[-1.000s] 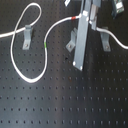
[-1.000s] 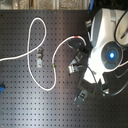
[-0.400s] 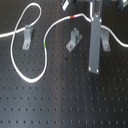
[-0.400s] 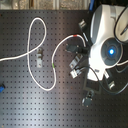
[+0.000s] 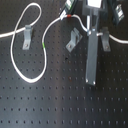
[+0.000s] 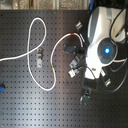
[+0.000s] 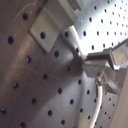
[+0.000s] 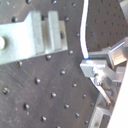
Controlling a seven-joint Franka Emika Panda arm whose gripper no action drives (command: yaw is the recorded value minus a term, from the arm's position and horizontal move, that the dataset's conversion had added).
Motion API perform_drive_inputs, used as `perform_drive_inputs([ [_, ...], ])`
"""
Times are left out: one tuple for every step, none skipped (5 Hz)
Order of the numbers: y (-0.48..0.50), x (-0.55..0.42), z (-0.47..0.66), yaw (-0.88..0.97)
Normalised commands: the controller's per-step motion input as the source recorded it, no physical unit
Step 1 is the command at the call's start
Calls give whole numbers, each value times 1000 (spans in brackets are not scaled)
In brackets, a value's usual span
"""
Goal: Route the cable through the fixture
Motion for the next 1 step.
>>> perform_drive_inputs([
  [-28, -5, -1, 0],
])
